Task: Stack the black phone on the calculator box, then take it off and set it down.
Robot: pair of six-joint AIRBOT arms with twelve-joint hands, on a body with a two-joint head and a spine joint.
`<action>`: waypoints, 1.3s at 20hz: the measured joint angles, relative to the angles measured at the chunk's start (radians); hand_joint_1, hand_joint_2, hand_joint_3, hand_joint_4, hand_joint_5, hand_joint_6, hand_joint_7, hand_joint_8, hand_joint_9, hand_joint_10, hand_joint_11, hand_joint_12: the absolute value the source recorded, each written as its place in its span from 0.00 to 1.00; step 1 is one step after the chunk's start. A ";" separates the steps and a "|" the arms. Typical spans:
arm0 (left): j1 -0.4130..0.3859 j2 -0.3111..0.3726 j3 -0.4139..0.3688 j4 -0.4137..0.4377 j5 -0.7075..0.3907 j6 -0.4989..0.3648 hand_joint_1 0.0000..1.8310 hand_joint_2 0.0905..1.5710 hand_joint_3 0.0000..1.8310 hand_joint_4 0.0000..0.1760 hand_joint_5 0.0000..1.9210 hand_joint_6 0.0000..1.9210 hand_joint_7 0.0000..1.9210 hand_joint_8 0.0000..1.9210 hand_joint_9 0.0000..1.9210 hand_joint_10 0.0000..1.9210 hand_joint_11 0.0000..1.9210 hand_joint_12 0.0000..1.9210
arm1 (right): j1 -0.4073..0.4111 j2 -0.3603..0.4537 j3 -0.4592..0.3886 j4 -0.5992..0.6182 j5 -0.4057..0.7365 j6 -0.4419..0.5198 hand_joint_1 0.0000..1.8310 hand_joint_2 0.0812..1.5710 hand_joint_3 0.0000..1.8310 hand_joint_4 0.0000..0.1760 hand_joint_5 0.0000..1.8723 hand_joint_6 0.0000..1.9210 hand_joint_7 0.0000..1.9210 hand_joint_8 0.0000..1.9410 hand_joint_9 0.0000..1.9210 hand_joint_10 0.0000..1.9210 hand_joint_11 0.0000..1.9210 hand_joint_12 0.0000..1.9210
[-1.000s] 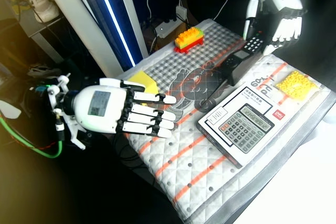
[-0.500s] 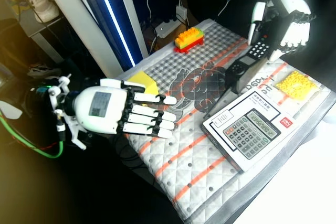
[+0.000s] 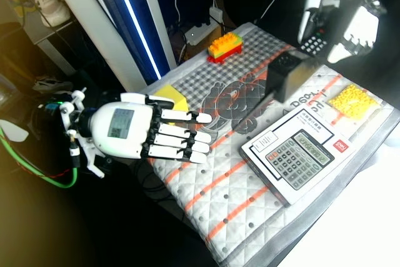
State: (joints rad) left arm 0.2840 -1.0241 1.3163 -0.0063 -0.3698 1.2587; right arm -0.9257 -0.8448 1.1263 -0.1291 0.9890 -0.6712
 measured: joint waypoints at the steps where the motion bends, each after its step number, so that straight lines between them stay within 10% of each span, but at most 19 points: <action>1: -0.011 -0.024 0.029 0.000 0.018 0.000 0.69 0.66 0.00 0.00 0.64 0.23 0.51 0.60 0.47 0.58 0.37 0.81 | 0.000 -0.003 0.004 0.002 -0.001 0.000 0.00 0.84 0.00 0.87 0.10 0.00 0.11 0.00 0.09 0.00 0.00 0.19; 3: -0.021 -0.065 0.068 -0.001 0.041 0.000 0.69 0.69 0.00 0.00 0.61 0.24 0.44 0.72 0.42 0.75 0.35 0.89 | 0.003 -0.009 0.008 0.003 -0.002 0.000 0.00 0.84 0.00 0.90 0.10 0.00 0.10 0.00 0.09 0.00 0.00 0.18; 7: -0.020 -0.153 0.137 0.003 0.069 0.000 0.69 0.69 0.00 0.00 0.60 0.26 0.46 0.70 0.42 0.70 0.30 0.93 | 0.013 -0.012 0.009 -0.003 0.001 0.000 0.00 0.85 0.00 0.89 0.10 0.00 0.11 0.00 0.09 0.00 0.00 0.19; 10: -0.018 -0.214 0.181 0.003 0.069 0.000 0.68 0.67 0.00 0.00 0.60 0.33 0.51 0.58 0.44 0.52 0.26 0.76 | 0.013 -0.012 0.010 -0.003 0.002 0.000 0.00 0.84 0.00 0.99 0.09 0.00 0.10 0.00 0.08 0.00 0.00 0.16; 18: -0.013 -0.291 0.255 0.024 0.092 0.000 0.70 0.66 0.00 0.00 0.70 0.08 0.51 0.61 0.47 0.46 0.34 0.69 | 0.020 -0.028 0.013 0.001 0.039 0.000 0.00 0.83 0.00 1.00 0.10 0.00 0.11 0.00 0.09 0.00 0.00 0.18; 20: -0.013 -0.298 0.263 0.021 0.090 0.000 0.69 0.68 0.00 0.00 0.69 0.05 0.48 0.67 0.42 0.56 0.30 0.85 | 0.024 -0.036 0.013 -0.002 0.042 0.000 0.00 0.84 0.00 0.90 0.10 0.00 0.11 0.00 0.09 0.00 0.00 0.18; 21: -0.013 -0.306 0.265 0.020 0.088 0.000 0.69 0.67 0.00 0.00 0.69 0.06 0.48 0.67 0.38 0.63 0.29 0.88 | 0.025 -0.037 0.013 -0.006 0.046 0.000 0.00 0.84 0.00 0.88 0.11 0.00 0.12 0.00 0.09 0.00 0.00 0.18; 22: -0.009 -0.308 0.265 0.025 0.085 0.000 0.68 0.69 0.00 0.00 0.60 0.26 0.48 0.65 0.35 0.48 0.20 0.80 | 0.030 -0.037 0.013 -0.011 0.045 0.004 0.00 0.86 0.00 0.79 0.11 0.00 0.12 0.00 0.09 0.00 0.00 0.16; 24: 0.000 -0.313 0.265 0.019 0.085 -0.002 0.57 0.60 0.00 0.09 0.41 0.03 0.40 0.13 0.35 0.22 0.17 0.58 | 0.032 -0.038 0.015 -0.010 0.056 0.005 0.00 0.86 0.00 0.87 0.11 0.00 0.13 0.00 0.10 0.00 0.00 0.17; 26: 0.000 -0.314 0.264 0.012 0.072 -0.007 0.52 0.58 0.00 0.28 0.33 0.00 0.36 0.01 0.32 0.11 0.09 0.61 | 0.032 -0.045 0.021 -0.010 0.055 0.005 0.00 0.86 0.00 0.84 0.11 0.00 0.13 0.00 0.11 0.00 0.00 0.18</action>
State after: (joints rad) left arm 0.2836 -1.3384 1.5806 0.0055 -0.2974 1.2514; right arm -0.8932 -0.8894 1.1473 -0.1390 1.0439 -0.6659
